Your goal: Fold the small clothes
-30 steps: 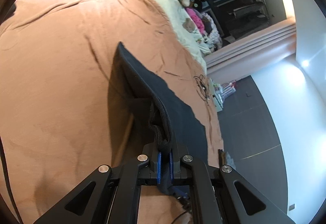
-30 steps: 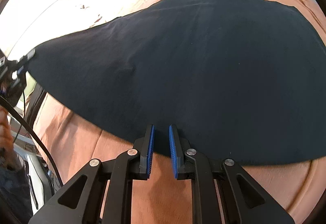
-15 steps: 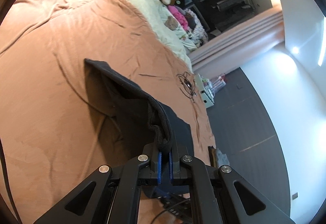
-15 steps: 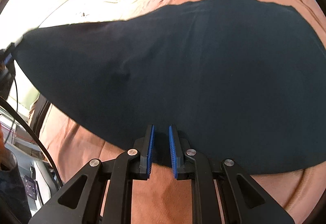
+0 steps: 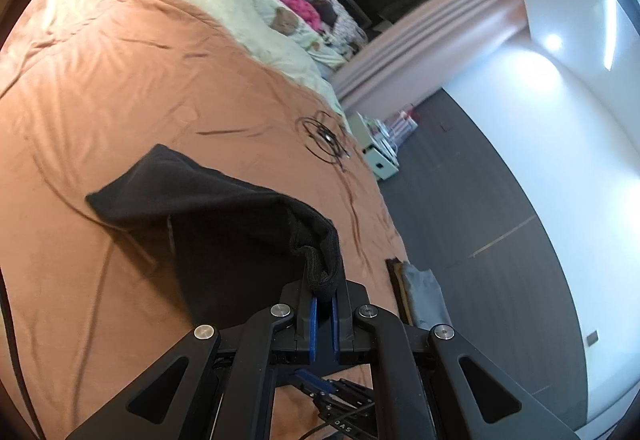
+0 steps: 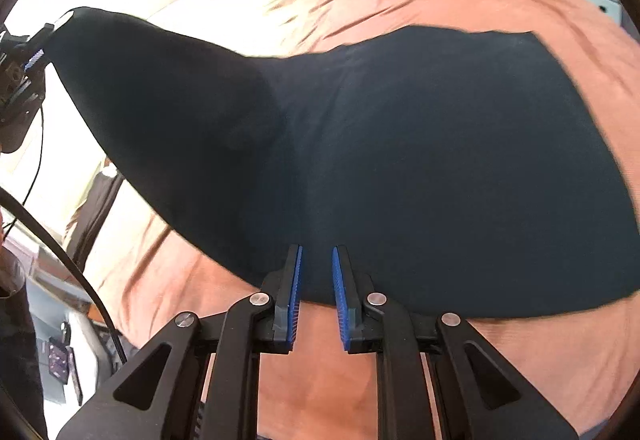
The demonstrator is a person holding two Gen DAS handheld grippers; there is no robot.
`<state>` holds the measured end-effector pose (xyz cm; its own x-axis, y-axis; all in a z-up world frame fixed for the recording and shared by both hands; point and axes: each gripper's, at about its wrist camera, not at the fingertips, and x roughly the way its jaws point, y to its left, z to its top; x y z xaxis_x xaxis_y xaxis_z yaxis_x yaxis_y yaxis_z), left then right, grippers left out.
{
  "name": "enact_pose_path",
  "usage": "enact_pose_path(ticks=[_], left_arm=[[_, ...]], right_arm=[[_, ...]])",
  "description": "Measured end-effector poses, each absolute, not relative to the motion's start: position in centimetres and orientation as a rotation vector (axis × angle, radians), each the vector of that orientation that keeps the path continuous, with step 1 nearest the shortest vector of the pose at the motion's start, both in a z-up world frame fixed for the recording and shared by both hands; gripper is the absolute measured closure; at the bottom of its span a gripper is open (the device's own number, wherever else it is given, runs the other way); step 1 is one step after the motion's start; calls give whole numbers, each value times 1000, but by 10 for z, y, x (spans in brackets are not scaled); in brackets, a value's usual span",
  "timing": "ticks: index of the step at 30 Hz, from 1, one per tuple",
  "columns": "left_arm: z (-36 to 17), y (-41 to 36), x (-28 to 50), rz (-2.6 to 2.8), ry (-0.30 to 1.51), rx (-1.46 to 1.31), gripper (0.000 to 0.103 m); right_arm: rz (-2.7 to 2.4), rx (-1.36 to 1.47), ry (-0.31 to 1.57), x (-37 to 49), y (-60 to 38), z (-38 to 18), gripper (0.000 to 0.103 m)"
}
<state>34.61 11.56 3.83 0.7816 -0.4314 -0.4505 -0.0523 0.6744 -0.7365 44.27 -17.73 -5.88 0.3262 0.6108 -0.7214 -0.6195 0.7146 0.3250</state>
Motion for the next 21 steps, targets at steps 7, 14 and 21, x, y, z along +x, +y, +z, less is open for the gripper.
enact_pose_path(ticks=[7,14,21], left_arm=[[36,62,372,-303,708,-765,99],[25,9,400,-366,769,-735,99],[7,-41,432,-435,834,-717,99]], right_arm=[[764,37,888,445,-226,-46,46],[710,99,890,450,-275,-44,46],[643,142,891,442,-320,-39,46]])
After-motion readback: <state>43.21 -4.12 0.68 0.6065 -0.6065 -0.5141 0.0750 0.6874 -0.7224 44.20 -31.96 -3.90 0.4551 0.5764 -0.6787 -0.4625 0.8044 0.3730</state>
